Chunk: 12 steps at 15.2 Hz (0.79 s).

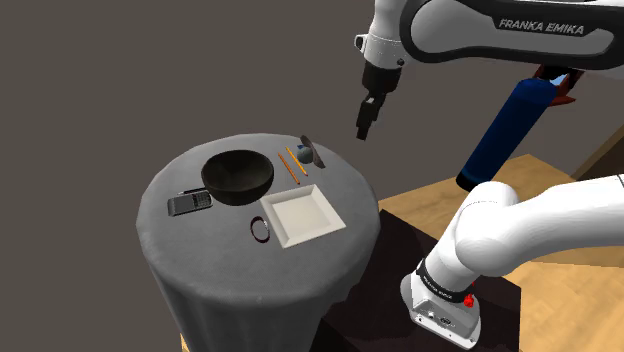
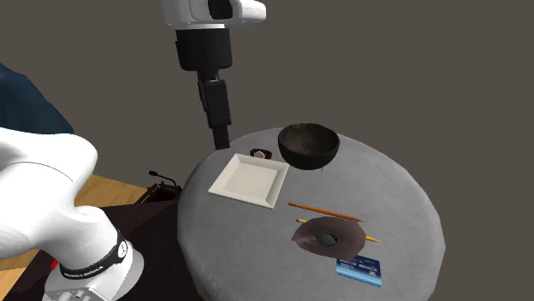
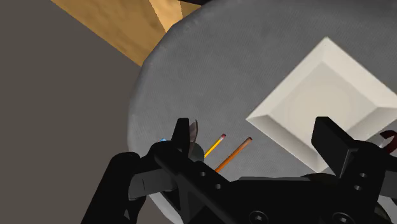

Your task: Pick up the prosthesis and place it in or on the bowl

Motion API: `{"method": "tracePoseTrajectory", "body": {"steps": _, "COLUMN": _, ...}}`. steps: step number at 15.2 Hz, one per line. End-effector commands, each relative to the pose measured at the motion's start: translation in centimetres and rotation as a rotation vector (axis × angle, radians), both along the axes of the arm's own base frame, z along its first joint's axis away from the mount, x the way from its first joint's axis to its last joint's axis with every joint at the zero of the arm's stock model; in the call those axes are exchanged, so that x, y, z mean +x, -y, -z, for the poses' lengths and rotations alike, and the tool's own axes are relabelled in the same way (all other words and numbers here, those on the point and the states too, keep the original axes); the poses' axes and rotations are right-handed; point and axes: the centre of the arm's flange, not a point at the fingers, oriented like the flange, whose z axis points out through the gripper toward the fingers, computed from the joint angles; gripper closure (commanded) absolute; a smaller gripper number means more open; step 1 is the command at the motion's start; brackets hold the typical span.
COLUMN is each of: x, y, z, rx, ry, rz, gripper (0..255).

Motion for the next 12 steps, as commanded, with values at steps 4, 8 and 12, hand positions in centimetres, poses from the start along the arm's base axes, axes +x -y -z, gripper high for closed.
{"method": "tracePoseTrajectory", "body": {"steps": 4, "x": 2.1, "y": 0.5, "z": 2.9, "rx": -0.037, "ry": 0.022, "rz": -0.050, "gripper": 0}}
{"method": "tracePoseTrajectory", "body": {"steps": 8, "x": 5.0, "y": 1.3, "z": 6.8, "rx": -0.086, "ry": 0.052, "rz": -0.116, "gripper": 0}}
{"method": "tracePoseTrajectory", "body": {"steps": 12, "x": 8.1, "y": 2.0, "z": 10.4, "rx": -0.135, "ry": 0.082, "rz": -0.183, "gripper": 0}}
